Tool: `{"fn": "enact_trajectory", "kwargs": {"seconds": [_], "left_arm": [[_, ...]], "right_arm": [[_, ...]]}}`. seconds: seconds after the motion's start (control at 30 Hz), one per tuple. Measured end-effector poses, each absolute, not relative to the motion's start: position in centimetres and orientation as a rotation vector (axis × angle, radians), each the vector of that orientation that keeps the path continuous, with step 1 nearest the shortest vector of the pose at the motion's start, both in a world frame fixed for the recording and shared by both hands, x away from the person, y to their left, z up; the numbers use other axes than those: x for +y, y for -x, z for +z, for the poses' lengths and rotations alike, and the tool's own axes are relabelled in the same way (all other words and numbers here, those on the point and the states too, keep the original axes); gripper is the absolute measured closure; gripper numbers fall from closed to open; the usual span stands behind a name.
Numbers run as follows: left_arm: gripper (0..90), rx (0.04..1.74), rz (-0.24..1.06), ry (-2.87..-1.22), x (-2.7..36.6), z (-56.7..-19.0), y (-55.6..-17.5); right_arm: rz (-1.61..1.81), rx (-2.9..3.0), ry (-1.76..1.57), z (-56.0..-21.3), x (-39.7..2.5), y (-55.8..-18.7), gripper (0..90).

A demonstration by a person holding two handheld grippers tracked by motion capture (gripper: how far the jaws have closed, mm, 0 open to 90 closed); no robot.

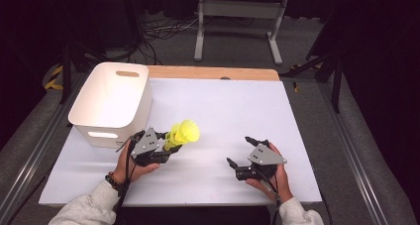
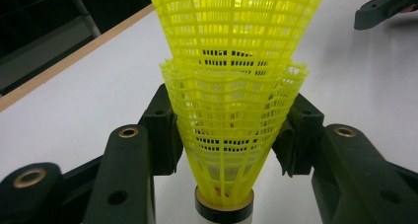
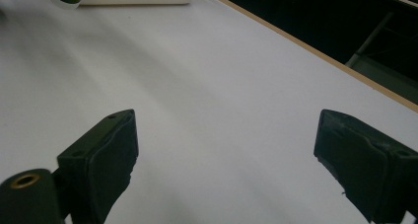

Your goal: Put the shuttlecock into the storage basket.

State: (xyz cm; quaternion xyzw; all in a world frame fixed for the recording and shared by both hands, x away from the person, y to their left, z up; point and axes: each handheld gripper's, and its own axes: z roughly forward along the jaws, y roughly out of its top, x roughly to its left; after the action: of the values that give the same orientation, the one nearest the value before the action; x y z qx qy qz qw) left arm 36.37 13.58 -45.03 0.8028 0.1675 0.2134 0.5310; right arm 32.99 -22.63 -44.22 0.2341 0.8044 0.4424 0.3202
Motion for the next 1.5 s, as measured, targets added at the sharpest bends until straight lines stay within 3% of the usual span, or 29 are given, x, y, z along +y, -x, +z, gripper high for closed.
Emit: {"fn": "enact_trajectory", "kwargs": {"seconds": [1.5], "left_arm": [[52.3, 0.409, 0.537, -1.856, 15.3, -43.7, -35.9]], "right_arm": [[1.167, 2.117, -0.597, -44.3, -22.4, -32.9, 7.6]]}}
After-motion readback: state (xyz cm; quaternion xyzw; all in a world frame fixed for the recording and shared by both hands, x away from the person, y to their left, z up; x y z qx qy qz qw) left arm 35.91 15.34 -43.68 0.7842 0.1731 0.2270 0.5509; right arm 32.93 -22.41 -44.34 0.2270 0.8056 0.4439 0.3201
